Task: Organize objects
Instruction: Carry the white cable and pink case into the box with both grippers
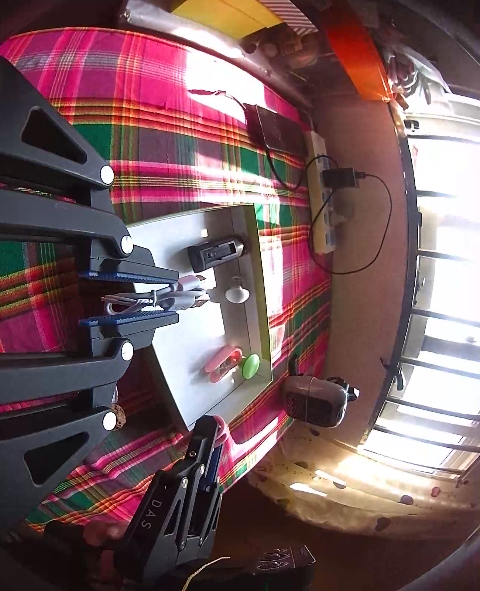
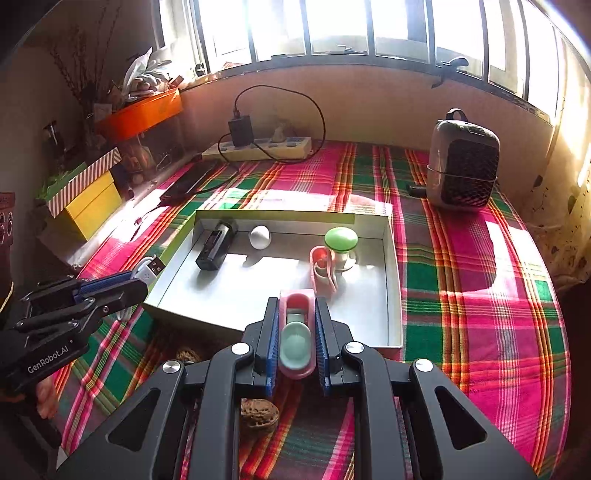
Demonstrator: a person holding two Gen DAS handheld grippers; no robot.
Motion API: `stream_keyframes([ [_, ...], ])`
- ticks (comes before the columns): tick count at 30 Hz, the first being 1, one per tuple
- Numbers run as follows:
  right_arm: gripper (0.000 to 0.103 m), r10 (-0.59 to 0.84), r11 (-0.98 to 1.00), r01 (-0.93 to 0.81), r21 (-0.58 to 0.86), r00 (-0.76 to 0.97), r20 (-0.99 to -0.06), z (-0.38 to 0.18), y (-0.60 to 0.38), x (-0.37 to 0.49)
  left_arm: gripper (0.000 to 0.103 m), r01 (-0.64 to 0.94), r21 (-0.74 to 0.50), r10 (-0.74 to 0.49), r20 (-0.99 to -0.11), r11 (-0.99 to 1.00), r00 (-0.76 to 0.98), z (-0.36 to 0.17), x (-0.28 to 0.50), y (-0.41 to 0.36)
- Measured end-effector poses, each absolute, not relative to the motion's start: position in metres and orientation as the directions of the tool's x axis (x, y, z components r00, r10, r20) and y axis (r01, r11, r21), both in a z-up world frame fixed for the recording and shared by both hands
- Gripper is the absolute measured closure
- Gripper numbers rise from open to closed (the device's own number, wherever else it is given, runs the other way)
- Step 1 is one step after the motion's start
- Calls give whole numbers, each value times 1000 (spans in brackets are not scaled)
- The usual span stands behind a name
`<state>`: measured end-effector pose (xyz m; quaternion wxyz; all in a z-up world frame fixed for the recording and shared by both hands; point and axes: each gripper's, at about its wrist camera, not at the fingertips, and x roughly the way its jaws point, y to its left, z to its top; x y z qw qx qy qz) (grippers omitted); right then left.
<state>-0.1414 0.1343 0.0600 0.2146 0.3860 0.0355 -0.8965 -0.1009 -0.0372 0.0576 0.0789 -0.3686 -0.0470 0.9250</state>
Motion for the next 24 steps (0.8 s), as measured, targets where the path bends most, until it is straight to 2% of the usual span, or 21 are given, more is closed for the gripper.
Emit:
stream_keyframes([
  [24,85,-389,-884,443,151,-515,-764,32,97,-235,90,-143,-174,224,-721,-974,-656,30,-178,-27],
])
